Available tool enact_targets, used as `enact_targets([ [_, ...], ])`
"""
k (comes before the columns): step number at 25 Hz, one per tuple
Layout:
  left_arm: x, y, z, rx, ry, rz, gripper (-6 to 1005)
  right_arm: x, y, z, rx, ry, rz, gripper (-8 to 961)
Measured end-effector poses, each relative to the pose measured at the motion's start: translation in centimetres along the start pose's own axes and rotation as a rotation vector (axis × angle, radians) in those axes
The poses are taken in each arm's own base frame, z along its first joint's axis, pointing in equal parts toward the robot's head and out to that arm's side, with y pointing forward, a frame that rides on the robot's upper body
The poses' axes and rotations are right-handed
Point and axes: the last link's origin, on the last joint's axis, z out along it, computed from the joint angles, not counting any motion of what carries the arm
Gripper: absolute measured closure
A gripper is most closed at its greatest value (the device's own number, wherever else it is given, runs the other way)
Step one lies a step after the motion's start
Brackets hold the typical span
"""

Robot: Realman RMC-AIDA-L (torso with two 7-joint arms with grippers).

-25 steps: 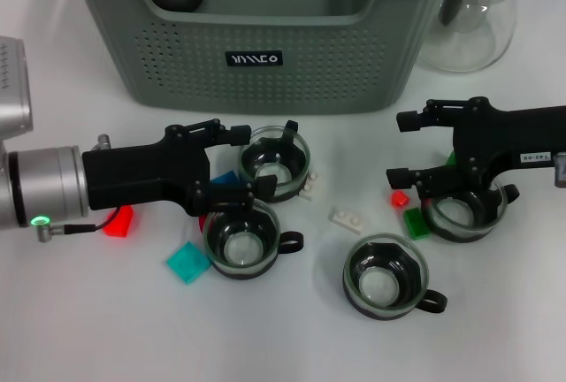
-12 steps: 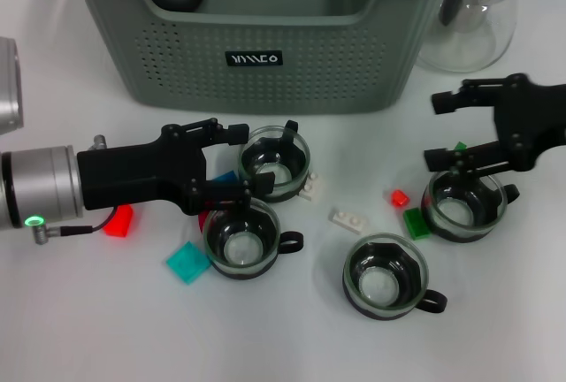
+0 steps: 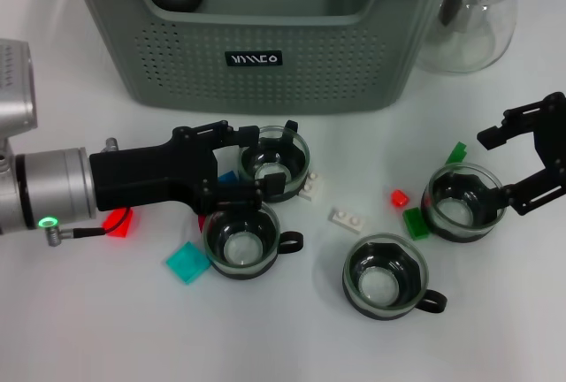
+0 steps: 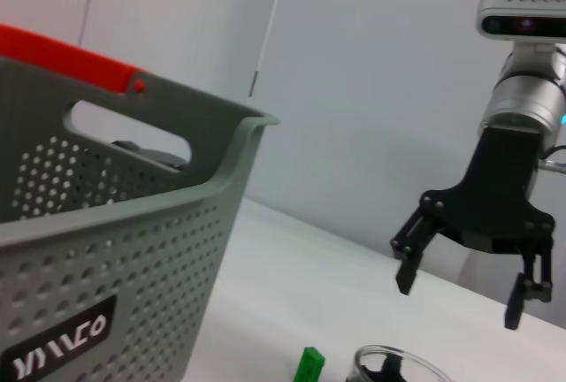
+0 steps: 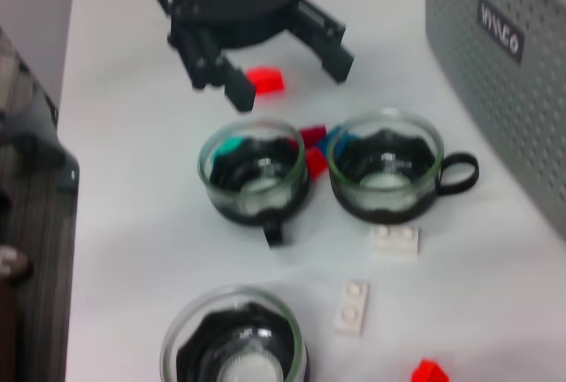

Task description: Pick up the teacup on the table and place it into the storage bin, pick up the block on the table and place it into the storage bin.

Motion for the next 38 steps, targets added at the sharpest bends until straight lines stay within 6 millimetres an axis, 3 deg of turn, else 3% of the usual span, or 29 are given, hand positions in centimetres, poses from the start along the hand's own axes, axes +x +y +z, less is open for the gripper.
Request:
enact_targets([
  [9, 0.2, -0.2, 0.5, 0.008, 0.009, -0.011, 140, -1.3, 0.1, 1.8, -0.054, 0.158, -0.087, 51],
  [22, 0.3, -0.2, 0.5, 0.015, 0.039, -0.034, 139, -1.5, 0.2, 5.5, -0.06, 0.389, -0.143, 71],
  [23, -0.2, 0.0, 0.1, 0.027, 0.052, -0.048, 139, -2.8, 0.3, 7.7, -0.049, 0.454, -0.128, 887],
  [33, -0.2, 0.0, 0.0, 0.025, 0.05, -0.044, 139, -5.1, 0.7, 1.4, -0.034, 0.304, -0.051, 891],
  [38, -0.3, -0.1, -0.1, 0.031, 0.034, -0.04, 139, -7.9, 0.9, 1.1, -0.048, 0.203, -0.065, 892],
])
